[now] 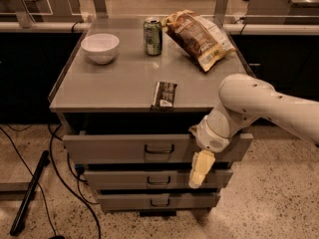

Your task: Open top drawer

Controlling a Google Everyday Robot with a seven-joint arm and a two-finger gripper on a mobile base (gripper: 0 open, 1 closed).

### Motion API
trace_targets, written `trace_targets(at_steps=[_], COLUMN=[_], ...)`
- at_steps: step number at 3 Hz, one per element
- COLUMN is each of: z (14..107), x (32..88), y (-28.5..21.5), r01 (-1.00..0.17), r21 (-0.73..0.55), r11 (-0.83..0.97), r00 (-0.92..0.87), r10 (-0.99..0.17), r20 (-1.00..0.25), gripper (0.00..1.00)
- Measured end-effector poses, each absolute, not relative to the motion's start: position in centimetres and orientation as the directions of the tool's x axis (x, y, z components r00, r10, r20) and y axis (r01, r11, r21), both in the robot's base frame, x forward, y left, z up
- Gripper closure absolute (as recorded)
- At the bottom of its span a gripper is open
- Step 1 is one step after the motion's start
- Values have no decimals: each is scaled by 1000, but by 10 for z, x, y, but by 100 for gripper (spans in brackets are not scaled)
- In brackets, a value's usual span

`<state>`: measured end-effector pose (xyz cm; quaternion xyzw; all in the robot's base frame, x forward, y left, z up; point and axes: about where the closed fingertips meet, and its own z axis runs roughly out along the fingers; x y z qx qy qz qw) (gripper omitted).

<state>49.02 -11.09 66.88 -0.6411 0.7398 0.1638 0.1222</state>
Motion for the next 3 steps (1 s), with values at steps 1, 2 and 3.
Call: trace_targets(at_steps=[1,2,3], z=[670,676,681], x=[477,460,445], y=[-116,-128,-137], r01=[-987,-982,-973], r21=[112,154,208], r11=[118,112,101], r00=[-151,-160,-169], r10=[-914,-922,-923], r20=[-376,-352,-344], gripper=[0,0,0])
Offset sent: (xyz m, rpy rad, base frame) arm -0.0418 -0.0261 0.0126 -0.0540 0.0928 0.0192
